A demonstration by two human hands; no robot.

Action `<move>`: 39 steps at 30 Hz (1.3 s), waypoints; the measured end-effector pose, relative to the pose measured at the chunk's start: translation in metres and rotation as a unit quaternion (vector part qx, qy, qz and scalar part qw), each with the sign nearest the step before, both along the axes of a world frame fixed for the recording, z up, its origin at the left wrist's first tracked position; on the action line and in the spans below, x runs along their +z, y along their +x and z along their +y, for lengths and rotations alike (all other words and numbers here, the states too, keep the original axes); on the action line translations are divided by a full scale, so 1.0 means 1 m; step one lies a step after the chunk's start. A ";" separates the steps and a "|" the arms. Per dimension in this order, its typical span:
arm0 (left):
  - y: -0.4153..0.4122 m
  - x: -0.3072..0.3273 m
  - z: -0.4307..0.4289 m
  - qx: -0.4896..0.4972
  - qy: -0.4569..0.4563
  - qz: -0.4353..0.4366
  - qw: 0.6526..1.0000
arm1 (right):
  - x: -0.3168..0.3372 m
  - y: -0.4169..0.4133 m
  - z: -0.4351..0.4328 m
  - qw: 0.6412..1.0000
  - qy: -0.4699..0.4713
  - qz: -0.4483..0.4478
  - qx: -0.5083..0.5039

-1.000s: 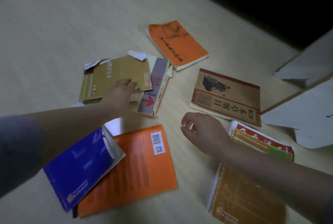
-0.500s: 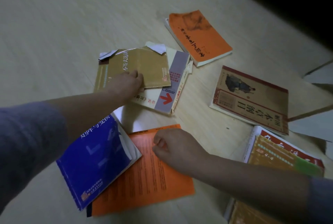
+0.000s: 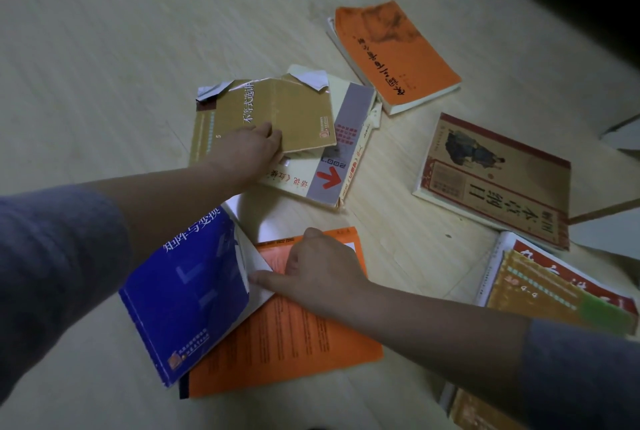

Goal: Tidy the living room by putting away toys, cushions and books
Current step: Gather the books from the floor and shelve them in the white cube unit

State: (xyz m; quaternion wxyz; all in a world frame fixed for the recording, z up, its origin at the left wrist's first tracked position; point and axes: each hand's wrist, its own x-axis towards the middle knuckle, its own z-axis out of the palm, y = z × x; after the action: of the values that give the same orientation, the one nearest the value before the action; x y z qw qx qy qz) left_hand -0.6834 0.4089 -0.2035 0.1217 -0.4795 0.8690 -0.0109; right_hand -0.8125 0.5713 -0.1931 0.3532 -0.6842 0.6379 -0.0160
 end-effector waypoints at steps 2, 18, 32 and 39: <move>0.000 -0.001 0.000 -0.001 0.002 0.000 1.000 | 0.001 -0.003 0.000 1.000 0.012 -0.021 -0.005; -0.004 0.005 -0.001 -0.033 0.005 -0.024 0.999 | -0.001 -0.043 -0.005 0.993 0.045 -0.107 -0.022; -0.086 0.009 0.041 -0.224 0.009 -0.015 0.974 | 0.013 -0.202 0.066 0.979 0.129 -0.047 -0.153; -0.111 0.012 0.056 -0.140 0.045 0.073 0.986 | 0.009 -0.196 0.076 0.987 0.113 -0.004 -0.112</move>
State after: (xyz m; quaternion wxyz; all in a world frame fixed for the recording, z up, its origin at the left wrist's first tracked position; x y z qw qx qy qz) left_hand -0.7948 0.4645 -0.1916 0.0762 -0.3466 0.9338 0.0462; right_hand -1.0087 0.6477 -0.1838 0.4266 -0.5639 0.7070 0.0135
